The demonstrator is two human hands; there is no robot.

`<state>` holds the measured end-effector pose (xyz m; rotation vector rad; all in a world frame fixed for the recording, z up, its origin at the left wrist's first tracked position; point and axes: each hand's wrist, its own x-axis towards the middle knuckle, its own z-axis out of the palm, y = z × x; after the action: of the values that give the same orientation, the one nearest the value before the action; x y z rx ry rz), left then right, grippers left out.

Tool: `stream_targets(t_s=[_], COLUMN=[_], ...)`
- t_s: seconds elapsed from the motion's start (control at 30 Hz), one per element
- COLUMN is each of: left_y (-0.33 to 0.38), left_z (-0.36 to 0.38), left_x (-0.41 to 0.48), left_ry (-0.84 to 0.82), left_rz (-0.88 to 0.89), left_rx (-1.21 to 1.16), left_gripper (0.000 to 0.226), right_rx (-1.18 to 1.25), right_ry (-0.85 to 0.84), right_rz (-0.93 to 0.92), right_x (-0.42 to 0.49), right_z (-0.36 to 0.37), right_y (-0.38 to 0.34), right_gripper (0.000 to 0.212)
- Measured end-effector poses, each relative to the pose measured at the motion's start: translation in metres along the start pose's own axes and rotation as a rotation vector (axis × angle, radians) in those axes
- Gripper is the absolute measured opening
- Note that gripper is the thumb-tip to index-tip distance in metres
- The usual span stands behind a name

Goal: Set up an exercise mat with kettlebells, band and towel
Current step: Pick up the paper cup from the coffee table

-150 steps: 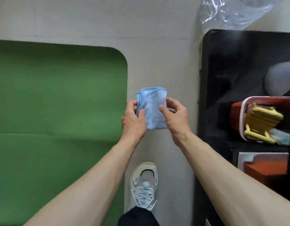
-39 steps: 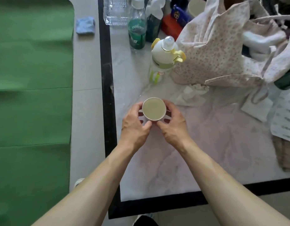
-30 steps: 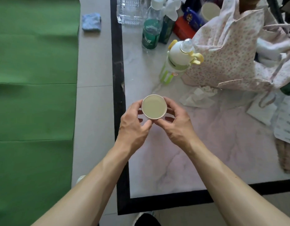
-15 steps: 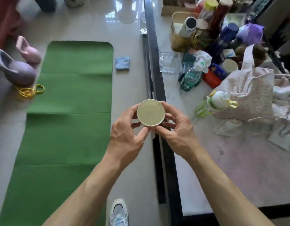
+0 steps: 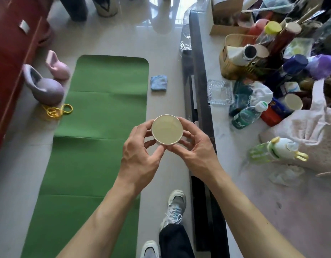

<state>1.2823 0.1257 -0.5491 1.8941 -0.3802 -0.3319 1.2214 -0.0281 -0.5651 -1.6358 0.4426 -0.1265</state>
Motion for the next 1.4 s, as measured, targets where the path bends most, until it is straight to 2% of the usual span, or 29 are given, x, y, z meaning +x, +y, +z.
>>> stream_targets(t_s=[0.43,0.6,0.73,0.97,1.1,1.4], left_y=[-0.047,-0.082,-0.125,-0.236,-0.31,-0.456], left_z=[0.035,0.046,0.063,0.097,0.12,0.166], left_x=[0.148,0.212,0.265,0.369,0.415,0.458], left_ry=[0.04,0.032,0.027,-0.063,-0.049,-0.021], left_rz=[-0.117,-0.132,-0.163,-0.202,-0.219,-0.291], left_rx=[-0.064,-0.05,-0.067,-0.084,-0.034,-0.008], left_gripper=[0.057,0.056,0.056,0.056,0.055,0.052], right_rx=[-0.036,-0.027,-0.034,-0.102,-0.148,-0.161], right_ry=[-0.015,0.023,0.069,0.171,0.198,0.134], right_rz=[0.064,0.126,0.183,0.227,0.247,0.281], right_x=[0.161,0.225,0.277,0.384,0.437,0.514], right_z=[-0.015,-0.011,-0.003,0.014,0.031,0.053], right_y=[0.032,0.053,0.078,0.168,0.244,0.392], right_gripper=[0.069,0.068,0.059,0.057,0.058,0.062])
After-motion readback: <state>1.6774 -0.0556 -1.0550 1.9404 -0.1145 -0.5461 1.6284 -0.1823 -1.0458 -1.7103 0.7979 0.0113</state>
